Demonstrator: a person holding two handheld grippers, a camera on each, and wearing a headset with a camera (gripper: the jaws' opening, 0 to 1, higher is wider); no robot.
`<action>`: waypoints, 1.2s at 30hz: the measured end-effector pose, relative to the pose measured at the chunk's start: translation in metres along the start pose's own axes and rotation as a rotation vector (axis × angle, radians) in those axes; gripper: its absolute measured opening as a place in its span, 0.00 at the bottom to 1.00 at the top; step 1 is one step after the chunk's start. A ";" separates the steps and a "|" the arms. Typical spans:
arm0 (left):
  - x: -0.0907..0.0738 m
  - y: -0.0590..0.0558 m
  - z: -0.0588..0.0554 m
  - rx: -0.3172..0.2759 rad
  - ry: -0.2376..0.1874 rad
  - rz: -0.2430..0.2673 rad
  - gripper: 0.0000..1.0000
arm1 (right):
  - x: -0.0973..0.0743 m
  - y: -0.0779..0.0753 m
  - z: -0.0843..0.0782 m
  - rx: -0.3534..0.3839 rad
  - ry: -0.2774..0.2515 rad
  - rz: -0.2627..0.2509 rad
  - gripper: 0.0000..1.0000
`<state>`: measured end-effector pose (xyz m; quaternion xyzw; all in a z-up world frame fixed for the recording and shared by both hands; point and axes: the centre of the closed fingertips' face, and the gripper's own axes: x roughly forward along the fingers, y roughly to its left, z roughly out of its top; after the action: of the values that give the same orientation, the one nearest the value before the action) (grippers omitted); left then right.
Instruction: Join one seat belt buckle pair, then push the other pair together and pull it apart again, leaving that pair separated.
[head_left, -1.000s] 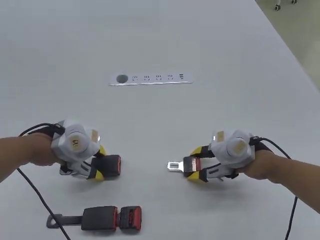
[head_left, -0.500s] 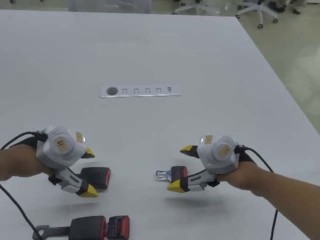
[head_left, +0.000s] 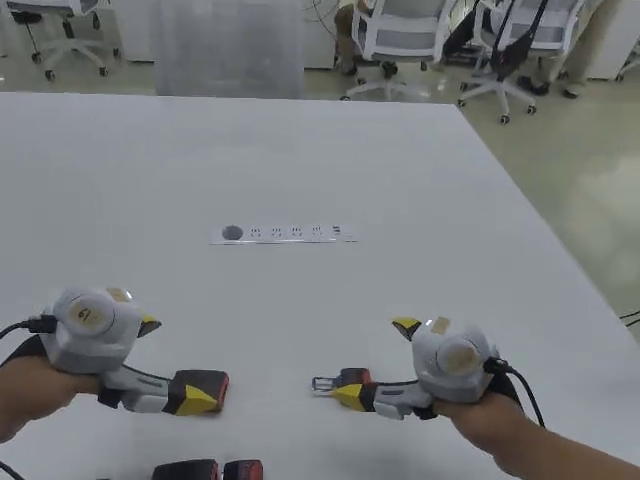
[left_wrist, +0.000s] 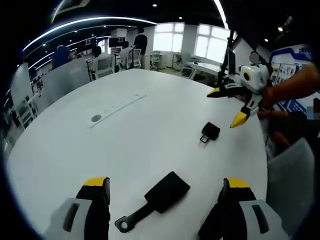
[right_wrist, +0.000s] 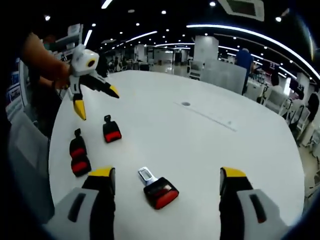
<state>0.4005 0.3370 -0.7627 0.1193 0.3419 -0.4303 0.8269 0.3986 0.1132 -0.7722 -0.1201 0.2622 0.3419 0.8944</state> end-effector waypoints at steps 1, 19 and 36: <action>-0.005 0.000 0.001 -0.017 -0.015 0.017 0.97 | -0.003 0.000 0.001 0.011 -0.006 -0.018 0.87; -0.088 -0.005 -0.020 -0.205 -0.225 0.234 1.00 | -0.038 0.044 0.020 0.033 -0.131 -0.103 0.93; -0.138 -0.032 -0.073 -0.216 -0.266 0.266 1.00 | -0.066 0.096 0.021 0.022 -0.189 -0.100 0.97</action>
<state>0.2868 0.4412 -0.7213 0.0161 0.2552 -0.2900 0.9222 0.3004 0.1555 -0.7221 -0.0905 0.1742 0.3039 0.9323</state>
